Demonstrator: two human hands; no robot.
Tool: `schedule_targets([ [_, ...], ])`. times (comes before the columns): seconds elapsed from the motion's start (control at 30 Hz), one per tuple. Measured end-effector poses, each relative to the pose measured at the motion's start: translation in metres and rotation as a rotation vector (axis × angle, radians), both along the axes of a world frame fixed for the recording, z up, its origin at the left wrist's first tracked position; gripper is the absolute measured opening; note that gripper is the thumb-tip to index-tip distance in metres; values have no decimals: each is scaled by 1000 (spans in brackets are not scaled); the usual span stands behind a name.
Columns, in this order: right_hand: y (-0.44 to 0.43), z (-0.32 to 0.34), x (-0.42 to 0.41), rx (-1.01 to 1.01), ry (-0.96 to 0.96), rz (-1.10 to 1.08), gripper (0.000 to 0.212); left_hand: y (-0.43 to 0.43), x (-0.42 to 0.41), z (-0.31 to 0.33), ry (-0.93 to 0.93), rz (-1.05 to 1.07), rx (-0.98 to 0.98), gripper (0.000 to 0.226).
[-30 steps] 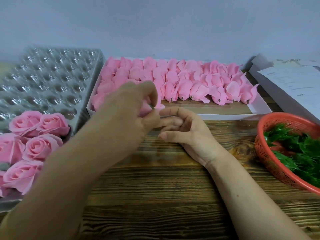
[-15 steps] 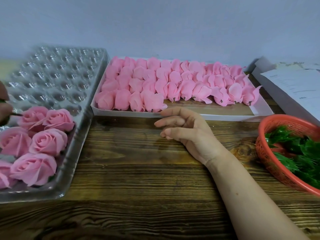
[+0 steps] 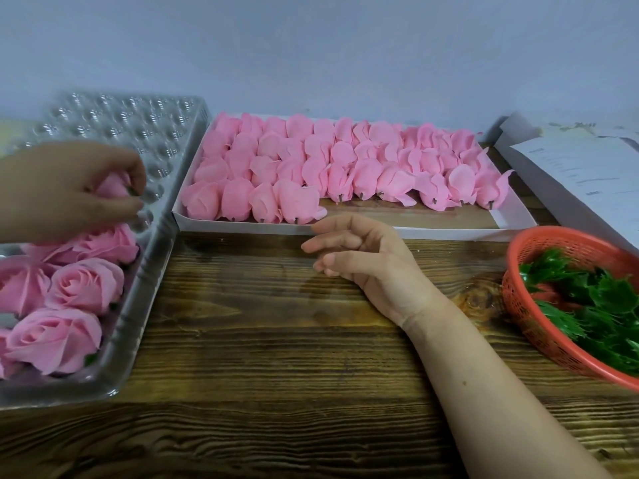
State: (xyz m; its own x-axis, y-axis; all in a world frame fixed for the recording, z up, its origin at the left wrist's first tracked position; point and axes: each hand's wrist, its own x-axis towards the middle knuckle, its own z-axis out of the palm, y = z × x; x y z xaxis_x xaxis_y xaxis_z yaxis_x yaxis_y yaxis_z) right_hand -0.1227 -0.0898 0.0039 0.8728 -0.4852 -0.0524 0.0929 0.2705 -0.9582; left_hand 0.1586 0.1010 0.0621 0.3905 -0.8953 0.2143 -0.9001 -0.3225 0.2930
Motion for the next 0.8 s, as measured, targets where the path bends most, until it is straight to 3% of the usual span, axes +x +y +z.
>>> schedule_targets([
  [0.17, 0, -1, 0, 6, -3, 12, 39, -15, 2, -12, 3, 27, 174, 36],
  [0.37, -1, -2, 1, 11, -5, 16, 38, -17, 22, -27, -32, 35, 206, 39],
  [0.57, -3, -4, 1, 26, -18, 24, 34, -14, 26, -34, 51, 220, 304, 31],
  [0.8, -4, -5, 1, 27, -21, 37, 32, -18, 25, -32, 114, 238, 306, 28],
])
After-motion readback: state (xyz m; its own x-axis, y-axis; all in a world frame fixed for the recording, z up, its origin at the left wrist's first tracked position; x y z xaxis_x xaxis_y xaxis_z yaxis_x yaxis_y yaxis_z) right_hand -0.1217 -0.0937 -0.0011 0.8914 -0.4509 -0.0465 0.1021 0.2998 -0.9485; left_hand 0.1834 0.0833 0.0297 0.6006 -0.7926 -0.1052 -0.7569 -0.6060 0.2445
